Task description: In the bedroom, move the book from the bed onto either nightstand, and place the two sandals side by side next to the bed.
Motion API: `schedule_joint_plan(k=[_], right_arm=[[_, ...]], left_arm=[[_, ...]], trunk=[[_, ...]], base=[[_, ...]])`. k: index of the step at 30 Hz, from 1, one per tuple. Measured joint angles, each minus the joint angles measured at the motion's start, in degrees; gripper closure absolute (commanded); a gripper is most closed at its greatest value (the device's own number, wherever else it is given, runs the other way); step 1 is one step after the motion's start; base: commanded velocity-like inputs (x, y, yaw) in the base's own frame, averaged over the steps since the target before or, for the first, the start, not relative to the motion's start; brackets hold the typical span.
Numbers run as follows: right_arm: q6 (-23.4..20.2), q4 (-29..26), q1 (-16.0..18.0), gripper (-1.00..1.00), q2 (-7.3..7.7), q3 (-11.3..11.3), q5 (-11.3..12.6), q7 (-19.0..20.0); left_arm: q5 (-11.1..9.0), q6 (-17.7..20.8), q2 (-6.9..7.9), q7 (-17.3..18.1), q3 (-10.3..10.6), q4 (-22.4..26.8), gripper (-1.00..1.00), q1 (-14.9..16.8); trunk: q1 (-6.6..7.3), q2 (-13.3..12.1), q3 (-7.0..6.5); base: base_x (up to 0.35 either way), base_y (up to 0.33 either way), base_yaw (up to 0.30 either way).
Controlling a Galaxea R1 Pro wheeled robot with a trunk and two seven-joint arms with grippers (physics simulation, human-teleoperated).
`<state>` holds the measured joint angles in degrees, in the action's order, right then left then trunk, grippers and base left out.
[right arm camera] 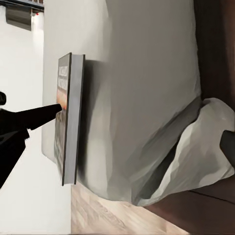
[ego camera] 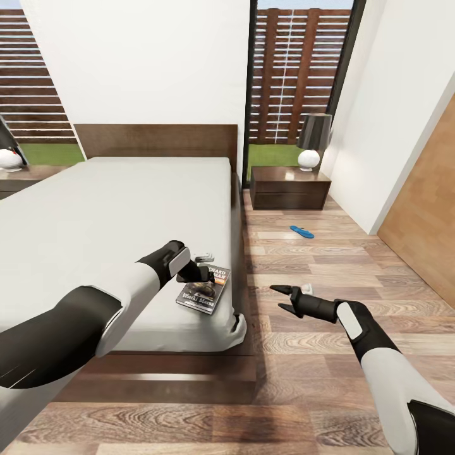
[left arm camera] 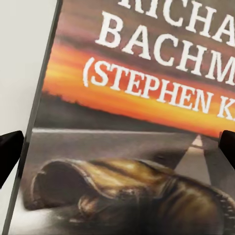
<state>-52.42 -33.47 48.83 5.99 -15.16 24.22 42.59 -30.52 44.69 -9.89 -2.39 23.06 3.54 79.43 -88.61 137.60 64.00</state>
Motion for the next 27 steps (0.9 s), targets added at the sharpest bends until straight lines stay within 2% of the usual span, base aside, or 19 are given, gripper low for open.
schedule_joint_plan(k=[4,5,9,12,27], right_arm=[[0.0,0.07,0.0,-1.0,-0.75,0.42,-0.02,1.52],[-0.05,0.12,0.0,-1.0,-1.97,3.1,0.02,2.73],[0.02,0.32,0.01,-1.0,-2.55,5.99,-0.06,3.1],[0.05,0.57,0.01,-1.0,-2.75,7.26,-0.06,3.21],[0.17,0.85,0.01,-1.0,-3.34,8.78,-0.06,3.41]], left_arm=[[0.0,0.0,-0.03,0.0,0.0,0.0,-1.0,0.0],[-0.01,-0.01,-0.05,0.0,0.0,0.0,-1.0,0.0],[0.0,0.0,-0.02,0.0,0.0,0.0,-1.0,0.0],[0.0,0.0,0.01,0.02,0.0,0.0,-1.0,0.0],[0.0,0.0,-0.05,0.0,0.0,0.01,-1.0,0.0]], trunk=[[0.0,0.0,0.0],[0.0,0.0,0.0],[0.0,0.0,0.0],[0.0,0.0,0.0],[0.0,0.0,0.0]], base=[[0.0,0.0,0.0],[0.0,0.0,0.0],[0.0,0.0,0.0],[0.0,0.0,0.0],[0.026,-0.054,0.0]])
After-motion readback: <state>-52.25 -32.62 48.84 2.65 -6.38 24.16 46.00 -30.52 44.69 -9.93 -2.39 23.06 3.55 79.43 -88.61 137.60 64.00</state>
